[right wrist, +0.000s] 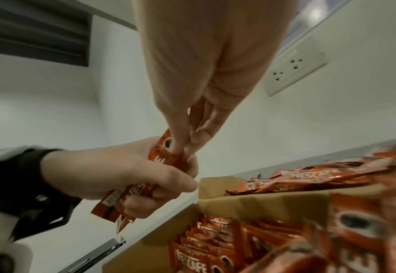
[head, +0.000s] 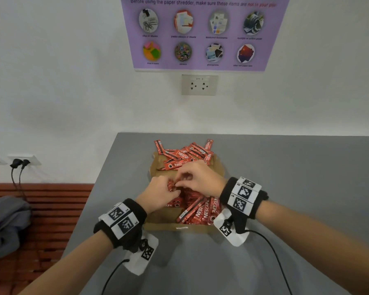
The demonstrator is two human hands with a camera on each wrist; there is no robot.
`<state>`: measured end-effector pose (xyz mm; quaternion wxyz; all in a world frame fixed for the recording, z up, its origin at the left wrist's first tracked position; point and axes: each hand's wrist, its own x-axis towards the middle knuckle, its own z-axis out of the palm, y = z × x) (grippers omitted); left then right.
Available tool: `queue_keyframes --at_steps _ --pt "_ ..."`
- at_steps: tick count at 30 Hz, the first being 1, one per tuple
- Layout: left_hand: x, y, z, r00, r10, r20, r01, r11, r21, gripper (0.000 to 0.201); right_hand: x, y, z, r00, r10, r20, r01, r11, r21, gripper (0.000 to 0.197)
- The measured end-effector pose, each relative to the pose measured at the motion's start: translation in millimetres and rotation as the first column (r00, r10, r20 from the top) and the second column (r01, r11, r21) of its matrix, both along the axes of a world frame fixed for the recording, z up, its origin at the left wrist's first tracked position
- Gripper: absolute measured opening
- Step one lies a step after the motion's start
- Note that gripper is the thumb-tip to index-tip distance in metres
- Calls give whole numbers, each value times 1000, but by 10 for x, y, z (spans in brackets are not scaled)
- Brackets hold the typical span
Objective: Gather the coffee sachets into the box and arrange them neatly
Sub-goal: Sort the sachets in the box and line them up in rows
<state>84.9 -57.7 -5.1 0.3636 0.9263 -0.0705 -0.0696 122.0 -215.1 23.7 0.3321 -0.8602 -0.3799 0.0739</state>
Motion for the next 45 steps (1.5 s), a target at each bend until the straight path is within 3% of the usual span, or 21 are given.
queue_keyframes --at_steps 6,12,16,18,20,25,32,36,40,45 --pt "-33 185 65 1000 -21 -14 20 993 -118 17 106 -248 -25 979 -176 -102 176 984 -13 12" --pt "-55 175 140 997 -74 -5 71 972 -224 9 107 -267 -53 971 -155 -181 120 974 -192 14" --pt "-22 198 137 998 -61 -31 52 972 -231 15 128 -270 -78 974 -163 -159 134 975 -179 13" --pt "14 231 114 997 -74 -37 67 983 -170 12 139 -244 -99 989 -148 -23 144 979 -142 16" --pt "45 255 106 991 -130 -34 130 991 -14 9 131 -185 -87 994 -91 54 99 979 -176 20" --pt "87 351 106 989 -145 -17 145 971 191 11 36 64 -142 998 19 -67 -39 951 -307 18" --pt "48 501 37 993 -96 -70 112 958 264 8 5 408 -189 994 66 -86 -96 904 -417 13" --pt "38 481 24 986 -152 -66 165 893 418 14 -33 557 -225 992 119 -43 -124 837 -532 8" --pt "39 397 -63 981 -170 -90 192 816 545 34 -49 601 -243 991 133 8 -103 802 -588 14" --pt "46 356 -204 986 -152 -74 164 754 636 36 -36 625 -269 991 135 19 -94 777 -622 16"
